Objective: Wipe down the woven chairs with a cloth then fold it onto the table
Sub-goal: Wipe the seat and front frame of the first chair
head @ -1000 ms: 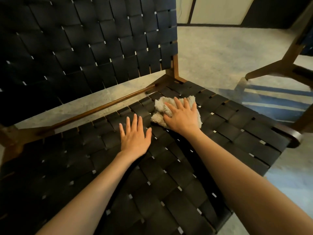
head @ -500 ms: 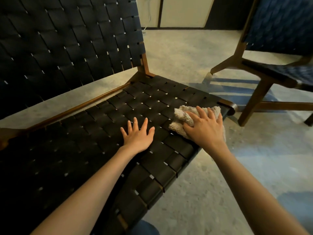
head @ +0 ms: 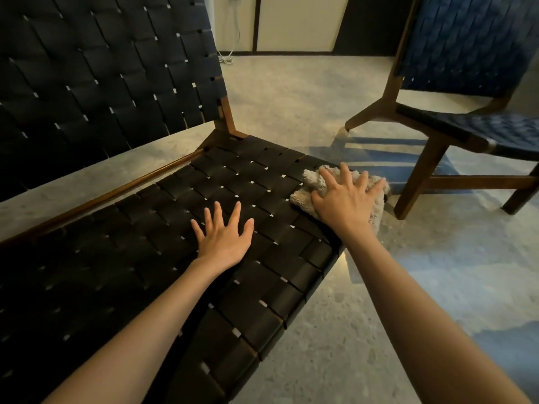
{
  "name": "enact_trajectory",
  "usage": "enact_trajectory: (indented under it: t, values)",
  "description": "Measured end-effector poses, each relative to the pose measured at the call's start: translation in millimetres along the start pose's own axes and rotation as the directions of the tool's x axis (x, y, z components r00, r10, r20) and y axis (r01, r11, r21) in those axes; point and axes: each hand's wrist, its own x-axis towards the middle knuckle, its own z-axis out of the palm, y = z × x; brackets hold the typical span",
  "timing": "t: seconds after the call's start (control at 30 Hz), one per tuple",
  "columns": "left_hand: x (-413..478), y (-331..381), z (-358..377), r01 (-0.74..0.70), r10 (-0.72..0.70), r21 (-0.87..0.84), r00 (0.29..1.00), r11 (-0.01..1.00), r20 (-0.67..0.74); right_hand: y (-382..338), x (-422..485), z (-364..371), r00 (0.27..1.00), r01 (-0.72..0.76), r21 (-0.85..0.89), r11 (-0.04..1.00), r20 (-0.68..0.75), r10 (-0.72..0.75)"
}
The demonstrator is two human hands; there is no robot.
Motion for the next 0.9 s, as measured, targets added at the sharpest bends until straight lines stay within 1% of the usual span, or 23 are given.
enact_trajectory:
  t: [0.13,0.27,0.4,0.5,0.73,0.8,0.9]
  values:
    - [21.3,-4.7,0.5,-0.018,0.019,0.011,0.998,1.000,-0.053,-12.1,23.0,11.0,0.998,0.053,-0.029,0.998,-0.026,-0.054]
    - [40.7,-12.0,-2.7,-0.051,0.050,-0.006,0.995,0.999,-0.088,-34.0,53.3,19.2,0.989,0.147,0.000,0.989,-0.021,-0.147]
    - [63.6,-25.5,-5.3,-0.072,0.073,0.011,0.985,0.997,-0.156,-57.6,86.1,29.0,0.974,0.216,-0.010,0.976,-0.067,-0.216]
    - [82.0,-34.6,-7.0,-0.068,0.073,0.032,0.979,0.997,-0.189,-83.2,111.7,38.8,0.952,0.296,-0.007,0.955,-0.078,-0.295]
    - [113.0,-56.0,-11.0,-0.075,0.100,0.104,0.957,0.992,-0.271,-159.4,165.8,61.9,0.905,0.412,0.039,0.910,-0.137,-0.404]
    - [119.8,-60.0,-12.5,-0.070,0.098,0.108,0.955,0.992,-0.280,-178.7,179.1,67.4,0.881,0.465,0.050,0.884,-0.126,-0.456]
    - [123.5,-63.2,-11.6,-0.068,0.102,0.112,0.937,0.991,-0.335,-201.7,196.2,72.9,0.845,0.533,0.061,0.844,-0.095,-0.527]
